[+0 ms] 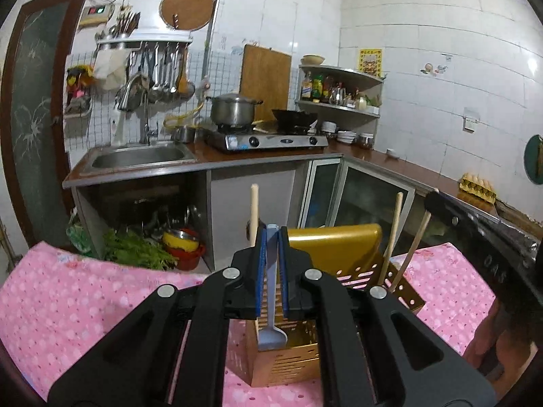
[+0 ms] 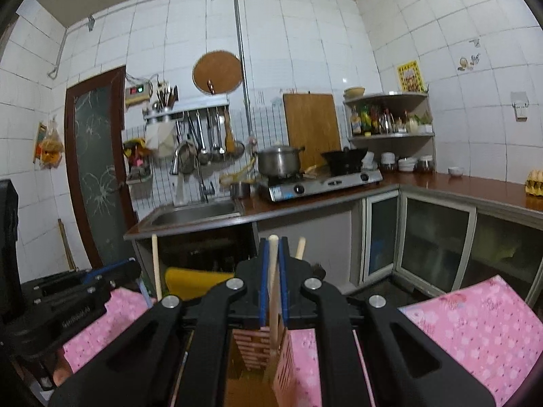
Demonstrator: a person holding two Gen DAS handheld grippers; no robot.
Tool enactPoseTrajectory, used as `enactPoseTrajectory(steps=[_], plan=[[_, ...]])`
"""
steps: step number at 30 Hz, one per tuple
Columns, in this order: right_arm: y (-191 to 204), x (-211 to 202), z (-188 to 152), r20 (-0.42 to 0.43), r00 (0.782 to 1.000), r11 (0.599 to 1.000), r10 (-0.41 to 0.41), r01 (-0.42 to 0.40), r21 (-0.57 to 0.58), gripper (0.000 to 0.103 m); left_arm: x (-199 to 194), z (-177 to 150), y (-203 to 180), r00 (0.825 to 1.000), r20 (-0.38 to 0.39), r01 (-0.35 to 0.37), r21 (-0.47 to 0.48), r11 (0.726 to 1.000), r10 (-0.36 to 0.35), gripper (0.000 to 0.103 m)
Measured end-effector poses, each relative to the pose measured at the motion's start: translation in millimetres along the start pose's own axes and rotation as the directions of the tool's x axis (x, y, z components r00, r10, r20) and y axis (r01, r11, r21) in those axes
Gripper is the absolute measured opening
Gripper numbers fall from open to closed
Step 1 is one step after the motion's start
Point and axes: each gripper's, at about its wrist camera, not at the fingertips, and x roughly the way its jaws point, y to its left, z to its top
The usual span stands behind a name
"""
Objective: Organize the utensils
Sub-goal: 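Carry spatula and chopstick into the yellow holder and open both tools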
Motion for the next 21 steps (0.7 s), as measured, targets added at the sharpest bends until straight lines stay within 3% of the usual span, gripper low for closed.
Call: enactPoseTrajectory(steps=[1,3,4,5,6,7,9,10,11,15,21], plan=[[-0.1,1.7,-3.1,-0.014,1.000,1.000,0.000,0.000,0.002,0.006,1.4,-1.3,1.5,1.000,-0.009,-0.004,-0.003,1.000,0.004,0.009],[-0.7,3.8,-7.6,-0.045,0.999,1.000,0.002,-0.001,0.007,0.007,0.9,-3.5,4.9,1.000,-0.028,-0.010,-0.014,1.000,0.010,0.027],[-0.9,4.9,-9.1,-0.065,0.998,1.000,0.006,-0.005,0.011,0.007,0.5,-3.5,5.6,0.999,-0.032,-0.010,-0.019,1.000,0.009,0.044],[-1.0,5.5,-10.1,-0.084,0.996,1.000,0.006,-0.005,0.013,0.008,-3.2,-3.7,7.2,0.999,-0.035,-0.008,-0.027,1.000,0.007,0.051],[-1.4,4.2,-10.6,-0.096,0.995,1.000,0.006,-0.004,0.016,0.008,-9.1,-2.8,8.9,0.999,-0.038,-0.004,-0.029,1.000,0.003,0.051],[-2.4,0.6,-9.5,-0.108,0.994,1.000,0.004,-0.002,0.021,0.012,-13.2,-1.9,9.6,0.999,-0.043,-0.003,-0.027,1.000,0.002,0.053],[-3.0,-7.1,-7.8,-0.116,0.993,1.000,-0.003,0.006,0.029,0.038,-24.5,-0.5,9.2,0.999,-0.046,-0.011,-0.022,1.000,0.010,0.061],[-4.8,-15.4,-5.9,-0.118,0.993,0.999,-0.017,0.021,0.035,0.051,-34.1,0.6,11.7,0.999,-0.047,-0.024,-0.026,0.999,0.022,0.073],[-5.0,-19.6,-5.0,-0.121,0.992,0.999,-0.023,0.027,0.034,0.052,-39.0,1.0,13.6,0.998,-0.051,-0.029,-0.033,0.999,0.027,0.084],[-10.6,-38.5,-10.1,-0.208,0.976,0.997,-0.066,0.072,0.021,0.052,-61.1,-5.8,25.1,0.994,-0.101,-0.053,-0.057,0.997,0.047,0.092],[-22.0,-75.0,-50.6,-0.378,0.917,0.991,-0.128,0.132,-0.015,0.052,-83.3,-47.8,37.8,0.968,-0.231,-0.114,-0.065,0.991,0.096,0.098]])
